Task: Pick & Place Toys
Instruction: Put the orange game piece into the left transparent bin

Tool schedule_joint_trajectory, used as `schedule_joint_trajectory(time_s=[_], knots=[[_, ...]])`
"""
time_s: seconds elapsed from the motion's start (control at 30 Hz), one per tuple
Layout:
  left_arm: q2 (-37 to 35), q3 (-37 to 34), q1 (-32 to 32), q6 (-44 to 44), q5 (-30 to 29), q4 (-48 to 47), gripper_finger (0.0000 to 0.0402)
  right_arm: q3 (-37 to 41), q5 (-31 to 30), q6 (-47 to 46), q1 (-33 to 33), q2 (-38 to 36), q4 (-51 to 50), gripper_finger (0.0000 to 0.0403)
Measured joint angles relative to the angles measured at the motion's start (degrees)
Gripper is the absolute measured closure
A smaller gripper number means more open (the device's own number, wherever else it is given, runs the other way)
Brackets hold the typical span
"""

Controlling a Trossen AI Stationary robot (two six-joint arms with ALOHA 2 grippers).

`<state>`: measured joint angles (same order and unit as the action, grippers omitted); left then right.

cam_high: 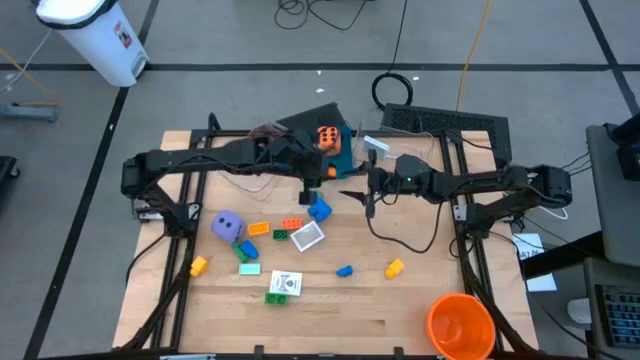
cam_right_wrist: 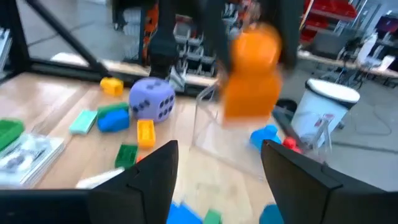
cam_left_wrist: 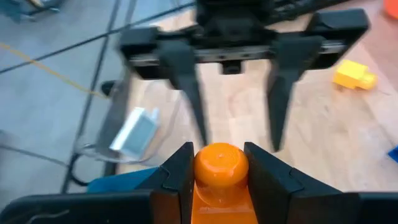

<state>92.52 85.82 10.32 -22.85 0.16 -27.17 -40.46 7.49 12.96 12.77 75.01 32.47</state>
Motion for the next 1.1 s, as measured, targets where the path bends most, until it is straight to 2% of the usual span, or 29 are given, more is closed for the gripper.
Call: schedule_joint_trajectory(time_s=[0.2, 0.4, 0.83, 1.1], knots=[[-5.6, -0.3, 1.8, 2.4, -3.7, -5.8, 0.0288, 2.1, -0.1, 0.2, 0.1, -2.7, 0.0, 0.0175], [-11.6, -6.6, 3.7, 4.7, -5.4, -6.4, 0.0288, 4.4, -0.2, -1.6, 0.8, -3.3, 3.3, 0.0177], [-24.6, -34.8, 11.9, 11.6, -7.8, 16.4, 0.0288, 4.8, 0.0, -2.9, 1.2, -3.3, 4.3, 0.0177], [-28.3, -48.0, 18.9, 14.9, -7.9, 32.0, 0.0286, 4.8, -0.1, -2.9, 1.2, -3.3, 5.6, 0.0177]])
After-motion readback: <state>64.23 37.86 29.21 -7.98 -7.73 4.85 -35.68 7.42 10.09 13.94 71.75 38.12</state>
